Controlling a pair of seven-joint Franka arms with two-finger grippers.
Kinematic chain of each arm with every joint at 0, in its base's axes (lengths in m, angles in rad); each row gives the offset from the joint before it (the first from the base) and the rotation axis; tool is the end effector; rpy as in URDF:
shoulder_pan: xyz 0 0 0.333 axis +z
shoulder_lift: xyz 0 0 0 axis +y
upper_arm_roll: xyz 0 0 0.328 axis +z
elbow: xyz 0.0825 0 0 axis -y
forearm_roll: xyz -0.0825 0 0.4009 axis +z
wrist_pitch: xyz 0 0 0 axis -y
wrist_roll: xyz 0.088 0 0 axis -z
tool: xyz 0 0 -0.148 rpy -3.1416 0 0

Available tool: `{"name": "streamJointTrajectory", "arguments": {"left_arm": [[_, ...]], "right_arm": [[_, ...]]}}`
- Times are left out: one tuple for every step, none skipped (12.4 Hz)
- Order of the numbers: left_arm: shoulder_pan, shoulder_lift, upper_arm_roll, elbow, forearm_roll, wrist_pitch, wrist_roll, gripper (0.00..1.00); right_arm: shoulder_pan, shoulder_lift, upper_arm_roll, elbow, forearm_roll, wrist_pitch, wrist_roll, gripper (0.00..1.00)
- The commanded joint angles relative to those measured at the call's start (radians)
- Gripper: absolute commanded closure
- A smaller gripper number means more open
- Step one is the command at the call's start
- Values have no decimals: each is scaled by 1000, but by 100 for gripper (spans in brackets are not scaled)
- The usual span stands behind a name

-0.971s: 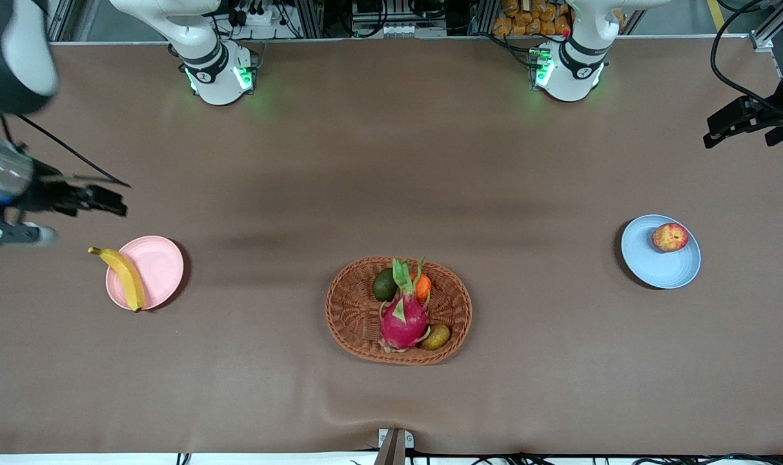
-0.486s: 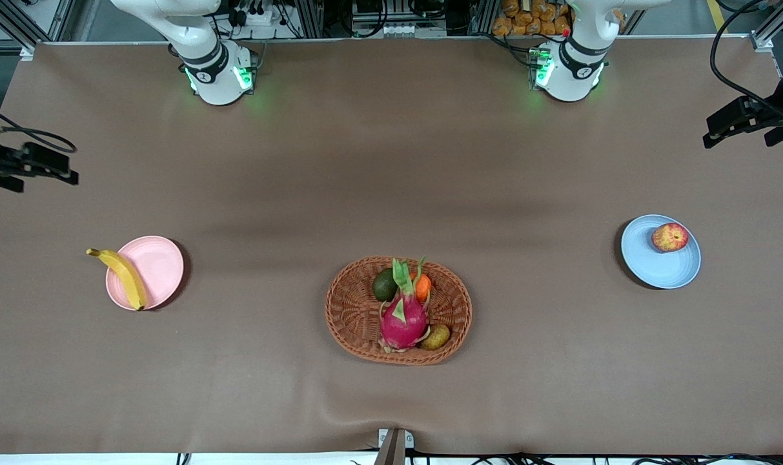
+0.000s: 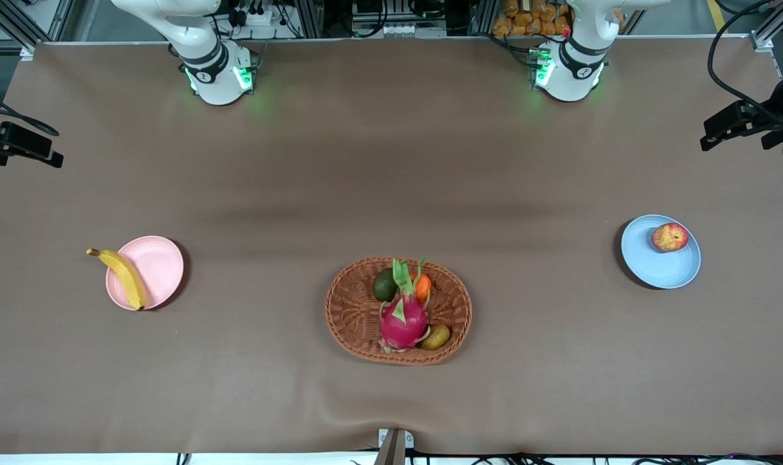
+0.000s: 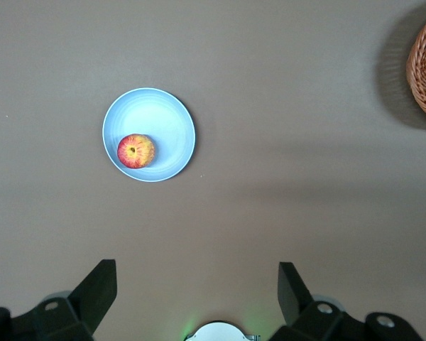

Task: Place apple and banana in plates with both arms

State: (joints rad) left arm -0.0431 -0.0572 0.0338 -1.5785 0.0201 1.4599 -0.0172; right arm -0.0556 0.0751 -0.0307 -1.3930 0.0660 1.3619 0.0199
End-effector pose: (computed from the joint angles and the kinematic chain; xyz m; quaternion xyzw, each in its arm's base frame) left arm 0.5387 -0.0013 0.6143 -0.9995 -0.0047 0.0306 0.0095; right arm 0.5678 -0.0376 0.6209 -0.9969 0.0479 0.0520 0.0332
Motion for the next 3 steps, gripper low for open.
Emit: {"name": "streamJointTrajectory", "arguments": {"left_arm": [[5, 25, 3, 15, 1, 8, 25, 0], [5, 25, 3, 14, 1, 8, 26, 0], [5, 25, 3, 14, 0, 8, 23, 0]], "right_arm": [[-6, -74, 3, -112, 14, 59, 71, 0], [-6, -74, 3, -112, 14, 57, 69, 0], [-6, -74, 3, -112, 14, 56, 69, 0]]}}
